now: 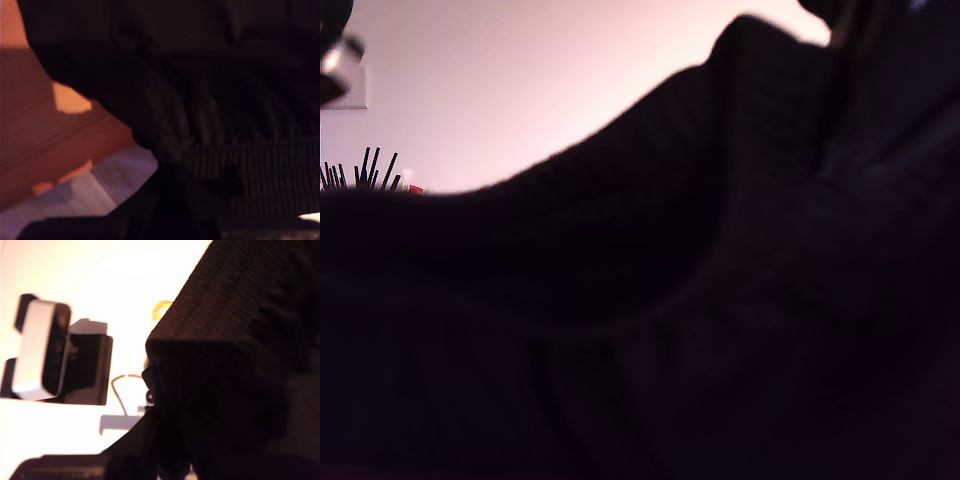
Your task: Fold the shorts in front of you. After folding it, place it to the left side.
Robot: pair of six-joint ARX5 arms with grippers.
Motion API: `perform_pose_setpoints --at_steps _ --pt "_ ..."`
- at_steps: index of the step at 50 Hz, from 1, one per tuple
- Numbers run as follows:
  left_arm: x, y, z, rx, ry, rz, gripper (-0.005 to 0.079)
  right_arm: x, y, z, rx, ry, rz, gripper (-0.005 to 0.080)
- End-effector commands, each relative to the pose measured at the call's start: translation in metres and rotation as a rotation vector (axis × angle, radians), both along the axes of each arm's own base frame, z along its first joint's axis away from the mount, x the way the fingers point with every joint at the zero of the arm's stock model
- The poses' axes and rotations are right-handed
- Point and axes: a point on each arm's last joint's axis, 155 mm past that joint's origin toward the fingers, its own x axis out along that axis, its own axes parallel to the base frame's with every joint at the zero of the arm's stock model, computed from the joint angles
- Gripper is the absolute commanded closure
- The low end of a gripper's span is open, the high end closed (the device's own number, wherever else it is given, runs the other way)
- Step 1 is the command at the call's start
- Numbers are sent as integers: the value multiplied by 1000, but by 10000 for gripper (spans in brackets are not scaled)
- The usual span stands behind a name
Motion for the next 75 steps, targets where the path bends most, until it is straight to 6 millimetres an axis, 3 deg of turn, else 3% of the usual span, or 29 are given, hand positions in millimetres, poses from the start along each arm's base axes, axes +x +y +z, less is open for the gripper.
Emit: perform_pose_setpoints --at_steps 1,18,25,40,57,75 --pt "5 6 -4 26 -16 -1 763 -2 -4 0 -8 16 -6 765" --pt "32 1 -14 27 -58 -19 763 22 -6 4 22 24 -97 765" --pt "55 -4 -7 20 -128 -17 763 36 -9 6 26 18 -147 765" --pt "113 -17 27 -24 -351 -17 763 81 -21 8 42 -37 -305 765" --pt "151 -28 3 -32 -388 -15 763 133 -35 14 62 -124 -494 765" --pt "197 -42 22 -93 -576 -10 763 174 -54 8 36 -182 -636 765"
